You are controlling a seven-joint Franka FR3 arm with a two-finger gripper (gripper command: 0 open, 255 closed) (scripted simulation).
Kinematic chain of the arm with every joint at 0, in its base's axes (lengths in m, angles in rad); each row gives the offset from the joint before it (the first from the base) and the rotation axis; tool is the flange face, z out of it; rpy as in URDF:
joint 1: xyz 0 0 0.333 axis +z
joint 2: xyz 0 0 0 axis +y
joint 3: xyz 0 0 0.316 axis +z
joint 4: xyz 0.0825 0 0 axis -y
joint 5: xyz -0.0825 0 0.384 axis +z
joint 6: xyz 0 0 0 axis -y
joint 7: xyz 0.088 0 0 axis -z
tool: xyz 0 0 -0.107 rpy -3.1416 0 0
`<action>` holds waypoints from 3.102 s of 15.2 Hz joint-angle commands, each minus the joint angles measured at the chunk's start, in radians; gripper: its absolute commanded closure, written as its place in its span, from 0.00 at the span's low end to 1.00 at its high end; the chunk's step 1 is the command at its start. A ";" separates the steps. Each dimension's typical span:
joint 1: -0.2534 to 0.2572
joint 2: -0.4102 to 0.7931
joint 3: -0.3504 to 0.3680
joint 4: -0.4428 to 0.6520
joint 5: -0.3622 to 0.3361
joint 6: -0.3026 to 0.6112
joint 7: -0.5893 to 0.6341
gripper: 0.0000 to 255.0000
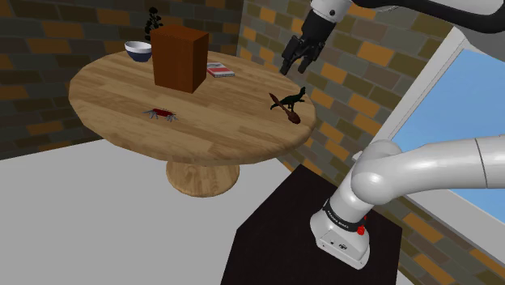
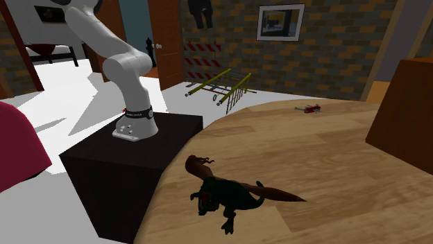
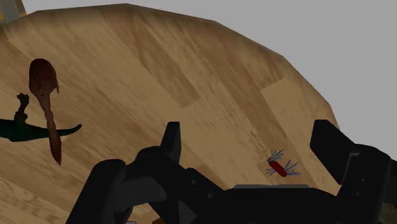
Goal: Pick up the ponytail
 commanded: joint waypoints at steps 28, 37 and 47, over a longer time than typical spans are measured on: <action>-0.084 0.743 -0.424 0.205 0.053 0.477 -0.477 0.00; -0.176 1.097 -0.465 0.472 0.252 0.495 -0.676 0.00; -0.325 1.425 -0.425 0.794 0.379 0.455 -0.772 0.00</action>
